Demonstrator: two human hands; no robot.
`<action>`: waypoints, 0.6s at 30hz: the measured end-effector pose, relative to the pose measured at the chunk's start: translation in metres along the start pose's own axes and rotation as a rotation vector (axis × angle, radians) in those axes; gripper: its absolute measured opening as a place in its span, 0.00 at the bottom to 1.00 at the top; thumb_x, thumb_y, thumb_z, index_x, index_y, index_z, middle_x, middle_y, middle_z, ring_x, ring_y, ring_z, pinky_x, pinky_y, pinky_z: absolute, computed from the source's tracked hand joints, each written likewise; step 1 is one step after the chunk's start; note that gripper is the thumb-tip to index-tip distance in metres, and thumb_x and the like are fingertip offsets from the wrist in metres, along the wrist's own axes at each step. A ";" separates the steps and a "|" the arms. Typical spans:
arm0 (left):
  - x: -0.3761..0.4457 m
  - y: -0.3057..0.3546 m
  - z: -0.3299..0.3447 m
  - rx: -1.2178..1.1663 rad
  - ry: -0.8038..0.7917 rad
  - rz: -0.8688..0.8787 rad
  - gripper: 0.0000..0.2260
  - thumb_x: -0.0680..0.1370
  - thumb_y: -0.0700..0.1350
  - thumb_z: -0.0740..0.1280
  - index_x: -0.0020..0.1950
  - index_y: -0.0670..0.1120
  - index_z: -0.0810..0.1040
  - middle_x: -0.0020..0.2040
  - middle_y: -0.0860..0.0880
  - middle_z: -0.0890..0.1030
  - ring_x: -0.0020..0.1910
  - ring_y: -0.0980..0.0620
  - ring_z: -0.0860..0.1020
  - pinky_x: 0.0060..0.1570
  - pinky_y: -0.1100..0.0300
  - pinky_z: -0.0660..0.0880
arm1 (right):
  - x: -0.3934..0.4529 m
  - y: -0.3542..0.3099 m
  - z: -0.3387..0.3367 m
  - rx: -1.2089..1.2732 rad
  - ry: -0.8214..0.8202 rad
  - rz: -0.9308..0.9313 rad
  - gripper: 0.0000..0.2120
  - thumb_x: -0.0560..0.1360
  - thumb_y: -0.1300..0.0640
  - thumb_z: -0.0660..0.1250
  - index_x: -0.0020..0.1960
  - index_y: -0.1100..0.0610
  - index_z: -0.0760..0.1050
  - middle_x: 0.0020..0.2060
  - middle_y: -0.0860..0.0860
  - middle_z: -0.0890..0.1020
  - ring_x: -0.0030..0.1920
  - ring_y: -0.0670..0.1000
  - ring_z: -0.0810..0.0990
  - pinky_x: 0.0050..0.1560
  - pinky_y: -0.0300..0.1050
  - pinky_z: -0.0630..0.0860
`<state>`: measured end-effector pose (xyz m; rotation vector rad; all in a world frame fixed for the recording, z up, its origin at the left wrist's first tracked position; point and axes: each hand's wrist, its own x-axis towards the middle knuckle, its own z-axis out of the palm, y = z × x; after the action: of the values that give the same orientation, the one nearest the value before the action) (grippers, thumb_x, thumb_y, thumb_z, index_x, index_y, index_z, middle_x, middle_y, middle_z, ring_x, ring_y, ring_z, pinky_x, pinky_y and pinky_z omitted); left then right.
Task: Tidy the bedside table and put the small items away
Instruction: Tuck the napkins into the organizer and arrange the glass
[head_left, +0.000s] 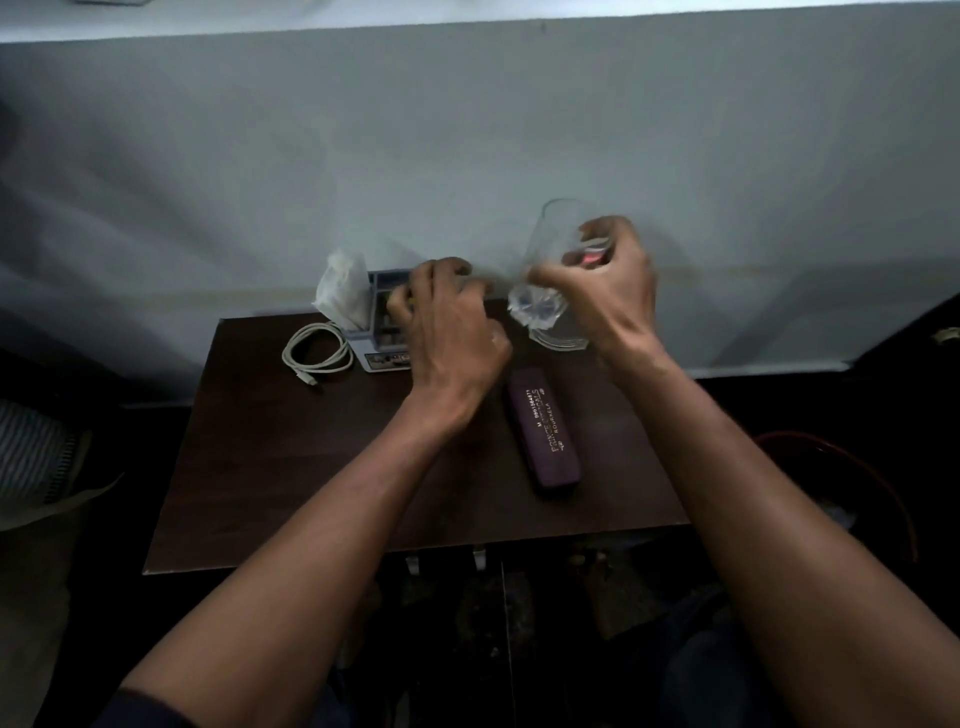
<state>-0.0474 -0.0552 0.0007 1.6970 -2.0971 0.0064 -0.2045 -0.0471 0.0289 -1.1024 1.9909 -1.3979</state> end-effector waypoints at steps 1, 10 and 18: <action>-0.001 0.006 0.002 0.020 0.006 0.038 0.18 0.70 0.45 0.69 0.58 0.50 0.86 0.66 0.49 0.79 0.70 0.45 0.72 0.65 0.47 0.59 | 0.003 0.001 -0.007 -0.015 0.057 -0.013 0.29 0.57 0.46 0.82 0.54 0.47 0.77 0.42 0.45 0.85 0.44 0.49 0.85 0.47 0.47 0.83; -0.009 0.039 0.047 0.011 -0.408 0.266 0.20 0.82 0.53 0.64 0.74 0.53 0.77 0.77 0.48 0.74 0.77 0.44 0.68 0.73 0.44 0.59 | 0.012 0.028 -0.025 -0.126 0.113 -0.021 0.28 0.59 0.48 0.82 0.55 0.49 0.76 0.40 0.41 0.81 0.43 0.50 0.83 0.45 0.43 0.77; -0.003 0.054 0.048 -0.060 -0.453 0.189 0.17 0.81 0.49 0.65 0.70 0.47 0.80 0.69 0.45 0.80 0.66 0.41 0.80 0.68 0.47 0.69 | 0.013 0.042 -0.026 -0.120 0.031 -0.040 0.29 0.59 0.49 0.83 0.57 0.50 0.77 0.45 0.44 0.84 0.46 0.49 0.84 0.46 0.43 0.80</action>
<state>-0.1126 -0.0518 -0.0292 1.5666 -2.5472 -0.4149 -0.2456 -0.0371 0.0005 -1.1859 2.1090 -1.3375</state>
